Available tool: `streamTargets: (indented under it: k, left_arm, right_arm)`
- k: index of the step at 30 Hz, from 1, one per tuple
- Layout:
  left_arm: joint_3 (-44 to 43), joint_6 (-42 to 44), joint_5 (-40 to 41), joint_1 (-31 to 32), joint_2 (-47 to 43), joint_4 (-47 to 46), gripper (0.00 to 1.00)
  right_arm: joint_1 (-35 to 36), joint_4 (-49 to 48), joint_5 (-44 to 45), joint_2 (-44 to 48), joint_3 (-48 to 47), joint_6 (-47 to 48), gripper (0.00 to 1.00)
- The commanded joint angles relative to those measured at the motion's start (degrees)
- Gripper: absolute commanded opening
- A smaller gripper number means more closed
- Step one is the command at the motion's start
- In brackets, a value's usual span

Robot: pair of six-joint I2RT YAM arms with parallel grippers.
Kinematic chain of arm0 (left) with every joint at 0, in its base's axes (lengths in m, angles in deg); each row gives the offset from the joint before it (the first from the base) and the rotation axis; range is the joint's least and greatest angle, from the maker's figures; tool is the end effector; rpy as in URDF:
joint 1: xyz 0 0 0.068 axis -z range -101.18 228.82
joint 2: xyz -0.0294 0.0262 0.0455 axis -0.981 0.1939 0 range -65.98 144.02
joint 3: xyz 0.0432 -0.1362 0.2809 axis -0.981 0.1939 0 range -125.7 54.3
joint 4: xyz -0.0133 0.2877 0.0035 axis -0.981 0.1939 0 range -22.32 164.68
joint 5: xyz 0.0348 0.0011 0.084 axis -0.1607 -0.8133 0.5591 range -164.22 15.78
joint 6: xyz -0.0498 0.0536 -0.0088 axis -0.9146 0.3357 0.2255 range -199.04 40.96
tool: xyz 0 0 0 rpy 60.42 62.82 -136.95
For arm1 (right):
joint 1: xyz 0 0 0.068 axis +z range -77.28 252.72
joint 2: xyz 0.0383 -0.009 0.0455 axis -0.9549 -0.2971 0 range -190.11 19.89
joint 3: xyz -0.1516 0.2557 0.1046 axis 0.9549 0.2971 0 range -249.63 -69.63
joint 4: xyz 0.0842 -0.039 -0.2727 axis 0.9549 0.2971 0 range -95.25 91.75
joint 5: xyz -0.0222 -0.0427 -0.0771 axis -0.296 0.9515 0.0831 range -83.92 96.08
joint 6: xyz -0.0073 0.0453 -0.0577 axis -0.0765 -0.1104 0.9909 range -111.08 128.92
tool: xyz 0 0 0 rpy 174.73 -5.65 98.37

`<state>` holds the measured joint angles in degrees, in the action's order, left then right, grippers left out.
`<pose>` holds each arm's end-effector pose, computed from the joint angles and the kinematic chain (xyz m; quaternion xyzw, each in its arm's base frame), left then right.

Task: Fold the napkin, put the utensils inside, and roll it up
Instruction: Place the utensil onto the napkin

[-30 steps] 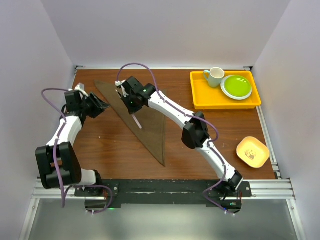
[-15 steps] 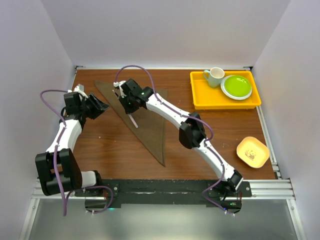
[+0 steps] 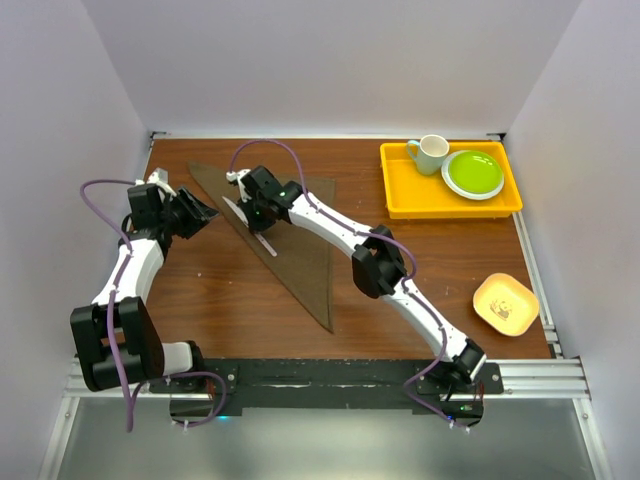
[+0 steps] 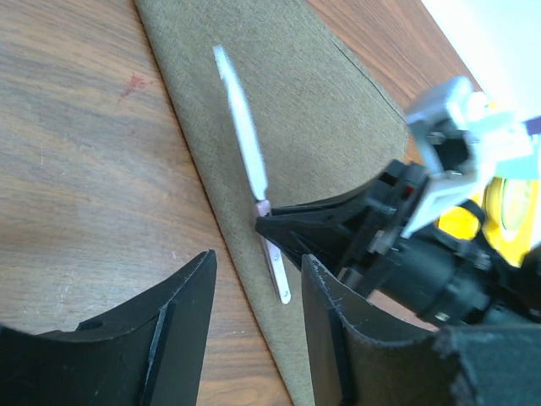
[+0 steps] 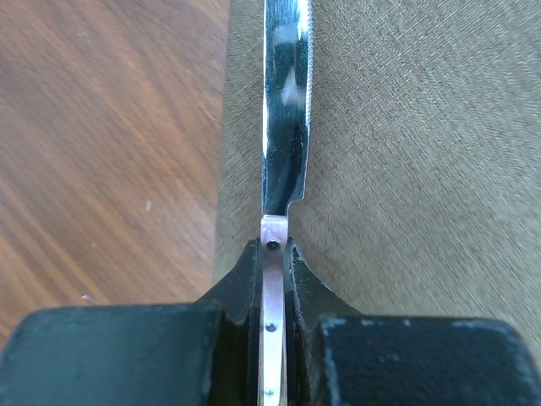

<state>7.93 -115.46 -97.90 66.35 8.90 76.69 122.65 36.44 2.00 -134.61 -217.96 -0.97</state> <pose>0.3098 0.0433 0.2533 -0.2807 0.8367 -0.2698 0.3852 0.4257 0.5129 0.1757 -0.3313 0.8718 0.2080 0.2949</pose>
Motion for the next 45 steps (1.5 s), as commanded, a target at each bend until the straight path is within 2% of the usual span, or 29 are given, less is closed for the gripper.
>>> streamTargets:
  k: [1, 12, 16, 19, 22, 25, 30, 33, 34, 35, 38, 41, 42, 45]
  left_arm:
    - [-1.09, 0.21, -0.23, -0.45, -0.87, -1.28, 0.49]
    - [-0.65, 0.83, 0.30, -0.80, -0.08, -1.28, 0.50]
    - [-0.91, 1.09, 0.83, -0.89, 0.80, -1.63, 0.53]
    - [-1.44, 2.23, 1.70, -0.98, 1.85, -1.81, 0.57]
    - [-1.44, 3.46, 1.01, -2.29, 3.44, -2.42, 0.60]
    - [-1.79, 3.64, 0.83, -3.44, 4.93, -4.00, 0.63]
    - [-5.48, 3.56, -0.66, -3.97, 9.76, -5.93, 0.66]
    - [-6.36, 2.59, -1.54, -3.88, 12.75, -10.57, 0.67]
    - [-6.80, 2.15, -1.89, -3.97, 14.67, -11.73, 0.67]
    - [-7.41, 1.89, -2.24, -3.97, 15.82, -12.00, 0.66]
    - [-9.61, 2.15, -1.02, -3.97, 19.87, -14.02, 0.62]
    - [-13.12, 2.67, 0.91, -4.05, 24.61, -14.82, 0.59]
    - [-15.13, 2.59, 1.27, -4.05, 25.84, -14.90, 0.59]
    - [-19.18, 1.19, 1.54, -4.05, 32.07, -16.30, 0.58]
  right_arm:
    - [0.43, -1.17, -0.23, -1.77, -2.05, -0.13, 0.04]
    - [0.43, -2.23, -0.23, -2.04, 0.32, -1.71, 0.07]
    - [0.34, -1.79, -0.84, -0.81, 0.32, -2.59, 0.19]
    - [0.43, -1.18, -0.85, 0.94, 0.15, -3.38, 0.24]
    - [0.25, 1.63, -1.45, 2.79, -2.65, -4.34, 0.36]
    - [-0.27, 5.32, -2.77, 8.23, -2.76, -5.39, 0.44]
    - [-1.68, 15.51, -5.42, 23.60, 5.84, -5.93, 0.53]
    - [-1.68, 20.44, -4.80, 34.50, 17.07, -3.30, 0.53]
    - [-1.68, 20.71, -4.54, 37.40, 20.85, -3.12, 0.51]
    - [-1.77, 20.54, -4.89, 43.60, 28.55, -3.03, 0.50]
    - [-1.77, 18.17, -7.86, 52.50, 41.40, -2.42, 0.46]
    - [-1.86, 13.69, -10.32, 56.84, 51.02, -1.28, 0.39]
    - [-1.86, 12.55, -10.86, 56.85, 52.43, 0.12, 0.34]
    - [-1.77, 13.24, -12.80, 53.97, 54.37, 3.73, 0.28]
